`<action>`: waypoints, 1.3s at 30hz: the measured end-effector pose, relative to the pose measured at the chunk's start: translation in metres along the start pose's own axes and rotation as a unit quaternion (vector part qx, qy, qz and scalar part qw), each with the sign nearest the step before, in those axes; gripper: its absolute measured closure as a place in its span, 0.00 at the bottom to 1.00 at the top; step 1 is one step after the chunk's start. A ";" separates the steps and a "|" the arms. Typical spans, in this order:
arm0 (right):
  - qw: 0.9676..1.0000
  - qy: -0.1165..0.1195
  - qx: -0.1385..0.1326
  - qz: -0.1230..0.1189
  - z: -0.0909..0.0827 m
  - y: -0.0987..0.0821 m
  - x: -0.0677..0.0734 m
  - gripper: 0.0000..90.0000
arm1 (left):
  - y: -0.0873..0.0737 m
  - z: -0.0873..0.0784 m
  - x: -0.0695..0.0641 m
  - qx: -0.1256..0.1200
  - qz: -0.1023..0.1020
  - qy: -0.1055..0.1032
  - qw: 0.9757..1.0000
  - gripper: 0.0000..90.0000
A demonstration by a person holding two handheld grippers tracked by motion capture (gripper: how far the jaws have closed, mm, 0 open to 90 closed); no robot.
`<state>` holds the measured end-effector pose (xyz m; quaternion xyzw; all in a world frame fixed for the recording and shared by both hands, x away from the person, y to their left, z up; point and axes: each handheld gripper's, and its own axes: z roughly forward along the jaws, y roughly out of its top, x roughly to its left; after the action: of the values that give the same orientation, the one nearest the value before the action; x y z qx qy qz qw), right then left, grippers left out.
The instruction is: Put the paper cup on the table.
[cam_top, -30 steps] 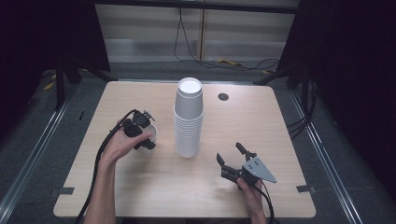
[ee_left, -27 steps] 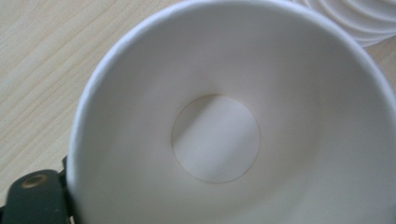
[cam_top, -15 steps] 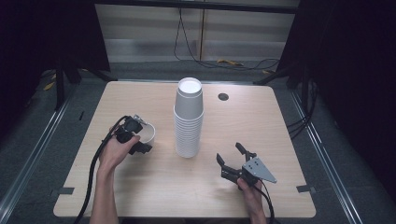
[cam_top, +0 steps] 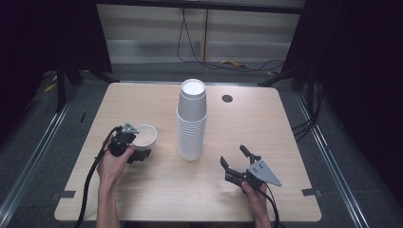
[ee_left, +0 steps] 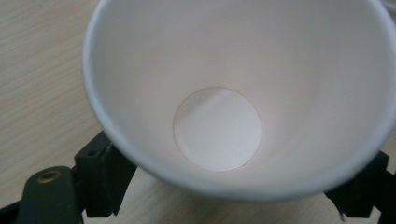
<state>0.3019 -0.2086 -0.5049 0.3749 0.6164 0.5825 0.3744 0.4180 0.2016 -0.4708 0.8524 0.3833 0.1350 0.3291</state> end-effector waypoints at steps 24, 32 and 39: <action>1.000 0.001 -0.002 0.003 0.000 0.000 -0.001 0.19 | -0.047 -0.028 -0.044 -0.173 -0.042 0.010 0.984 0.18; 1.000 0.000 -0.003 0.004 0.000 0.000 0.000 0.19 | -0.061 -0.031 -0.057 -0.231 -0.042 -0.015 0.972 0.18; 1.000 0.000 -0.004 0.004 -0.001 0.000 0.000 0.19 | -0.063 -0.033 -0.074 -0.266 -0.039 -0.028 0.963 0.18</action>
<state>0.3014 -0.2090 -0.5053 0.3763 0.6122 0.5866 0.3735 0.3167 0.1922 -0.4862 0.7216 0.3575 0.1953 0.5598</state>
